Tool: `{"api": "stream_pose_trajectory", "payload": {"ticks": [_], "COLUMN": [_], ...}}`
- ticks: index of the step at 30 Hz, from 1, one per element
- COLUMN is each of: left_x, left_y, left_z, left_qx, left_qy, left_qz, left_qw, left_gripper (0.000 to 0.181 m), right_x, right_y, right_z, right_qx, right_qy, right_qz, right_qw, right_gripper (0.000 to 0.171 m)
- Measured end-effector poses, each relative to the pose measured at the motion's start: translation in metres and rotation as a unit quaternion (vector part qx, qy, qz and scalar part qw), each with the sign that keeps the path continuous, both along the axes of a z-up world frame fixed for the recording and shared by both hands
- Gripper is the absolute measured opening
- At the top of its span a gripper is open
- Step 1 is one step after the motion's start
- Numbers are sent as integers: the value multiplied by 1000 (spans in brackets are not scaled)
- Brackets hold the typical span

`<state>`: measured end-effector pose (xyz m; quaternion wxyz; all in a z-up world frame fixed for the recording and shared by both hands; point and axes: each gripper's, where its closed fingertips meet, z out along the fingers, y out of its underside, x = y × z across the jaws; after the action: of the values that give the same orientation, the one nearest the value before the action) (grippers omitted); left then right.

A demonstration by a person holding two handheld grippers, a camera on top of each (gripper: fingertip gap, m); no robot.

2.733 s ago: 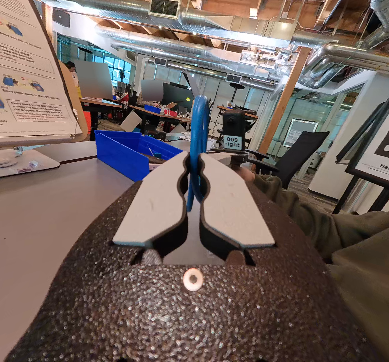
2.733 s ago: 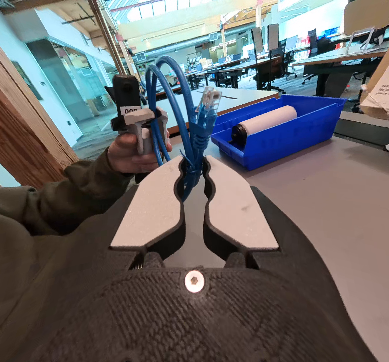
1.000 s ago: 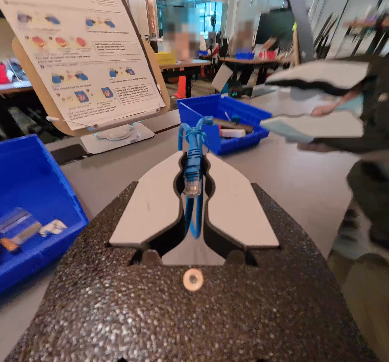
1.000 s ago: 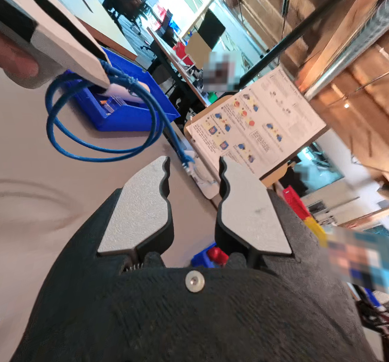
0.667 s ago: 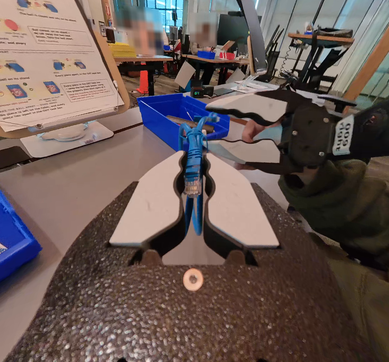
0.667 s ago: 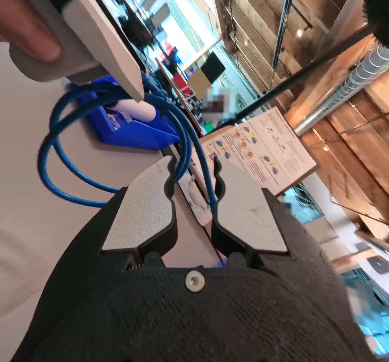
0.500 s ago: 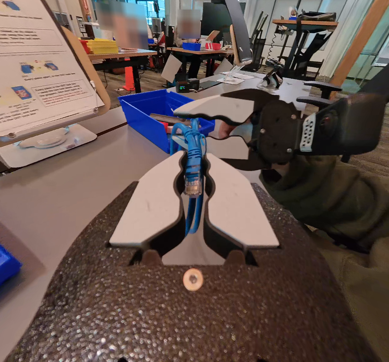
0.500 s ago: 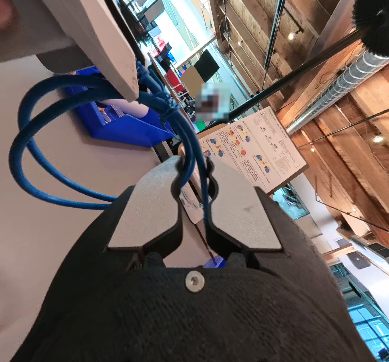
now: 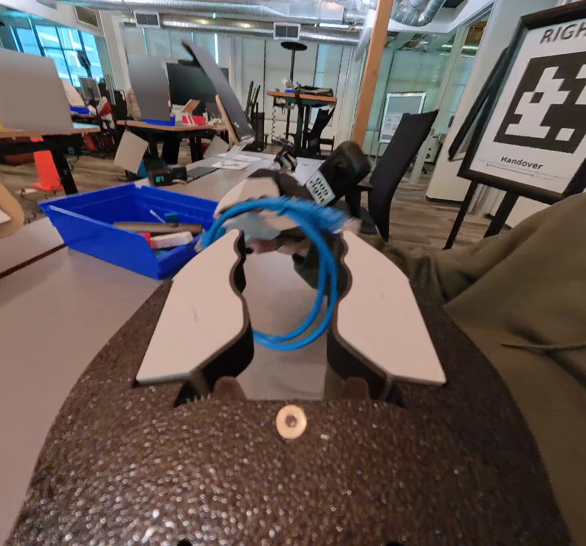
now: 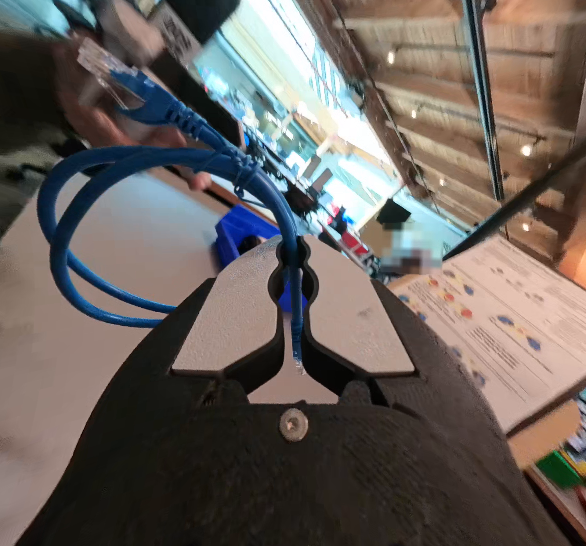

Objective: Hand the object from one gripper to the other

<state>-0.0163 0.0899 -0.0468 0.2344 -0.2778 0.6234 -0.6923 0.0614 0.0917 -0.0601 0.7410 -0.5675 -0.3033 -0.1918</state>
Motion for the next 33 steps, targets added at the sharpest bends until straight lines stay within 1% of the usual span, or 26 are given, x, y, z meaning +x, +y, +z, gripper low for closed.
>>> {"api": "stream_pose_trajectory", "payload": {"ticks": [1, 3, 4, 6, 7, 9, 11, 13, 15, 16, 18, 20, 21, 23, 25, 27, 30, 32, 33], "left_x": [4, 14, 18, 21, 21, 15, 8, 3, -1, 0, 6, 12, 18, 30, 40, 49, 57, 60, 61], "left_y": [6, 14, 14, 8, 3, -11, -21, -26, -29, -28, -23, -17, -13, -1, 13, 29, 52, 68, 77], "left_z": [-9, -32, -46, -73, -81, -85, -78, -75, -76, -77, -75, -75, -77, -82, -84, -82, -71, -65, -63], "left_qx": [4, 18, 21, 13, -3, -63, -125, -157, -162, -162, -168, -171, -165, -134, -108, -93, -87, -86, -87], "left_qy": [11, 37, 64, 135, 164, 203, 219, 223, 213, 205, 177, 170, 167, 141, 135, 134, 121, 114, 111], "left_qz": [2, 0, -12, -56, -86, -156, -221, -264, -288, -288, -267, -245, -222, -151, -85, -19, 71, 134, 163], "left_qw": [1000, 999, 998, 989, 983, 965, 942, 925, 920, 921, 932, 939, 946, 969, 981, 986, 986, 981, 976], "left_gripper": [57, 59, 61, 71, 73, 70, 59, 47, 28, 19, 17, 15, 13, 12, 11, 11, 11, 11, 11], "right_x": [-6, -19, -26, -42, -48, -57, -61, -63, -61, -59, -54, -48, -45, -34, -19, 1, 35, 44, 44], "right_y": [-2, -5, -7, -12, -14, -16, -15, -16, -16, -16, -16, -14, -12, -7, -3, 0, -3, -9, -11], "right_z": [3, 9, 12, 20, 23, 25, 23, 23, 23, 23, 24, 21, 18, 13, 3, -10, -31, -39, -44], "right_qx": [12, 26, 37, 54, 60, 68, 63, 65, 66, 67, 69, 62, 54, 35, -9, -66, -138, -158, -176], "right_qy": [2, 12, 16, 31, 37, 34, 24, 26, 30, 32, 36, 28, 26, 31, 47, 73, 126, 155, 177], "right_qz": [20, 57, 78, 121, 138, 153, 158, 163, 163, 163, 155, 137, 129, 96, 70, 34, -15, -12, 0], "right_qw": [1000, 998, 996, 991, 988, 985, 985, 984, 984, 984, 985, 988, 990, 994, 996, 995, 982, 975, 968], "right_gripper": [5, 6, 6, 6, 5, 6, 6, 6, 6, 6, 6, 6, 7, 17, 27, 38, 52, 54, 58]}}
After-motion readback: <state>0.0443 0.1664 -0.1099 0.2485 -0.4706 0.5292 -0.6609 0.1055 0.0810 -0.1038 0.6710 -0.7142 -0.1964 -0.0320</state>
